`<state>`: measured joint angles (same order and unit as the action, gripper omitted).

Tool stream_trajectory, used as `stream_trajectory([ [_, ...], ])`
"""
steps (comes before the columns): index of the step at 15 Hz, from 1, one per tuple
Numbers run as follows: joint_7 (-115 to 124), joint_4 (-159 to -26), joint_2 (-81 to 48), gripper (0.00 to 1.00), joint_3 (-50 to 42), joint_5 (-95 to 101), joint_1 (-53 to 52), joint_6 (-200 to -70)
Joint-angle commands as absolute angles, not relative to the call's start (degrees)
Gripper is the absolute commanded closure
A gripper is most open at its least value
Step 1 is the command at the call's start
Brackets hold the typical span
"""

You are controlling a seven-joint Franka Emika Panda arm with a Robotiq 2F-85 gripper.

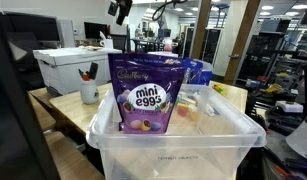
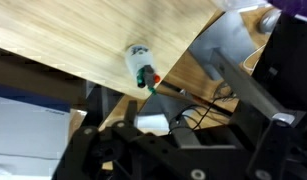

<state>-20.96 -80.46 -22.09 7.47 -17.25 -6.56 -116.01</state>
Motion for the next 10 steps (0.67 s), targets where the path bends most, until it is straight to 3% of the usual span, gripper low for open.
stream_trajectory([
  [1,-16.5,-90.2,-15.7,0.00,6.3,-14.6,-5.5,-126.9],
  [6,-1.3,-104.6,-9.4,0.00,3.0,-3.9,-7.2,-145.1],
  [10,13.1,-110.8,-6.5,0.00,-0.2,7.6,-8.6,-151.2],
])
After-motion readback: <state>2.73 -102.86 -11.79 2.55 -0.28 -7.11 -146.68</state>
